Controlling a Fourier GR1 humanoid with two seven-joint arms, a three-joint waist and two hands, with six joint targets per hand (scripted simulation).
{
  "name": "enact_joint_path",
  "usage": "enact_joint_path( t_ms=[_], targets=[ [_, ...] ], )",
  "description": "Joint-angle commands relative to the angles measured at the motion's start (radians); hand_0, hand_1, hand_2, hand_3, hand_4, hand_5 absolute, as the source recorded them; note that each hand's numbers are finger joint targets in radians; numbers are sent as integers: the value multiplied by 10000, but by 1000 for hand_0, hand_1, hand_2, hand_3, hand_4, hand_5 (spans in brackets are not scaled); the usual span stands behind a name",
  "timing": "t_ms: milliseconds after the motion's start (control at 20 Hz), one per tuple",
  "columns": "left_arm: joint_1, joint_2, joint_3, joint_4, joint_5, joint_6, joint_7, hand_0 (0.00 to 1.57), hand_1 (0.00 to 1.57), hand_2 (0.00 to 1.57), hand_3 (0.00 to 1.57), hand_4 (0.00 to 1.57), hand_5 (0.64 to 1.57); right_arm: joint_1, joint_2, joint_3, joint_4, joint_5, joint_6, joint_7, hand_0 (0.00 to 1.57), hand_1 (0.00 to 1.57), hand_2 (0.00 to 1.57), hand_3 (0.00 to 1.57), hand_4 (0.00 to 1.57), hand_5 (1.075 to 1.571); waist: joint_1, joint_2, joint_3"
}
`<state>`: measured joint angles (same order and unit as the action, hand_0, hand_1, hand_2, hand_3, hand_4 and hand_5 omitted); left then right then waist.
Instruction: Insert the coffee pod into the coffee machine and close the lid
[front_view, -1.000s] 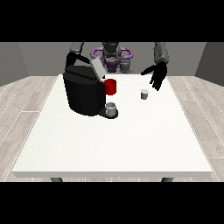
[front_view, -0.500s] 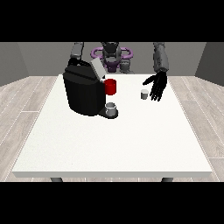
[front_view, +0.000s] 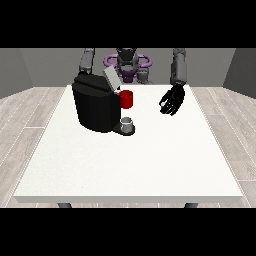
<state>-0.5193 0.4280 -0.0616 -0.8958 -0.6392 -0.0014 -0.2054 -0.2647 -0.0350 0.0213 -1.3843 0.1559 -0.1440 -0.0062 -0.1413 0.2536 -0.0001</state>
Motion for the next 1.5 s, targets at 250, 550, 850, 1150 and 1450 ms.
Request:
enact_joint_path(
  t_ms=[250, 550, 850, 1150, 1450],
  targets=[
    [-530, 305, -813, 1117, -1615, -411, 238, 912, 912, 1036, 891, 335, 1571, 161, 342, 337, 558, -233, 46, -328, 0, 0, 0, 0, 0, 1571, -235, -309, 3],
    [-888, 145, -794, 1679, -2161, -485, 58, 760, 760, 978, 856, 400, 1571, -133, 210, -343, 1545, -283, -79, -888, 0, 0, 0, 0, 0, 1571, 160, -200, 3],
    [-909, -61, -606, 2185, -2268, -312, -574, 1149, 1149, 1257, 1162, 466, 1571, 497, 199, 134, 1294, 533, -556, -344, 0, 0, 0, 0, 0, 1571, 80, -810, 0],
    [-1594, -522, 85, 1867, -1135, -1211, -1503, 1451, 1451, 1437, 1359, 521, 1571, -331, 62, -157, 1668, 674, -870, -13, 0, 0, 0, 0, 0, 1571, 439, -871, -3],
    [-2506, -731, -34, 1347, -1203, -3021, -147, 1375, 1375, 1381, 1327, 490, 1571, 188, 121, -361, 2719, 557, -925, -496, 0, 0, 0, 0, 0, 1571, 535, -1791, 7]
  ],
)
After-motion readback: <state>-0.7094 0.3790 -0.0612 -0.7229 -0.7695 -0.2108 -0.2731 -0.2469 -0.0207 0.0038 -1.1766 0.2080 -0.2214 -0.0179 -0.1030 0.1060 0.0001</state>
